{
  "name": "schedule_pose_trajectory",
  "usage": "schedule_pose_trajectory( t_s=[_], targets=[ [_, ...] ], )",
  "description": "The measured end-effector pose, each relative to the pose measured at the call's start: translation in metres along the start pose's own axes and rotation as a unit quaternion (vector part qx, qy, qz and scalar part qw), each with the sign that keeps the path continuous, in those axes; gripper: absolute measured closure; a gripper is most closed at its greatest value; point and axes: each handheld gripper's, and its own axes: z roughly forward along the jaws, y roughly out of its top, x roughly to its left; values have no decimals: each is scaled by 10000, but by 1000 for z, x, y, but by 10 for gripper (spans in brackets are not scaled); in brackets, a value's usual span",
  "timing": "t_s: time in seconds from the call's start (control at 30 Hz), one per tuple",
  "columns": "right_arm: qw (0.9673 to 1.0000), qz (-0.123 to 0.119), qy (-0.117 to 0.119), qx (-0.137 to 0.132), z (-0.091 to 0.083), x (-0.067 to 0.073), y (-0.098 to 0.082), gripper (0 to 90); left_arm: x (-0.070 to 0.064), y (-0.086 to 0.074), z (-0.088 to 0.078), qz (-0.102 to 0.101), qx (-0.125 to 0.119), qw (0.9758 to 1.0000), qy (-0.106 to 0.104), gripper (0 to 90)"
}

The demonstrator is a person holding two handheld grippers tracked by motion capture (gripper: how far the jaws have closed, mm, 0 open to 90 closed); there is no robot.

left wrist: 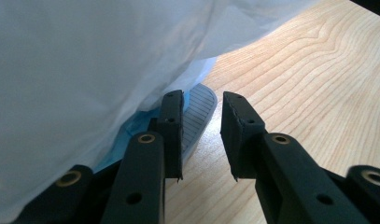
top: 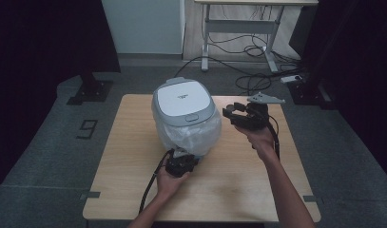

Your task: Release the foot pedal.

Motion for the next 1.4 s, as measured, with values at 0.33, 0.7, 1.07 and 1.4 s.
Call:
schedule_pose_trajectory(
  t_s=[0.33,0.7,1.07,1.4],
  targets=[
    [10000,-60,23,-38,-17,0,-29,413,-4,-2,-6,89,24,9999,-70,614],
    [9998,145,-104,37,-35,-19,-88,410,-4,-4,-23,157,-122,9996,-182,556],
    [9984,379,-240,337,-43,-37,-149,403,-4,-4,-26,139,-67,9996,-230,516],
    [9982,293,-294,444,-40,-38,-162,373,-3,-4,-28,134,-82,9997,-211,510]
  ],
)
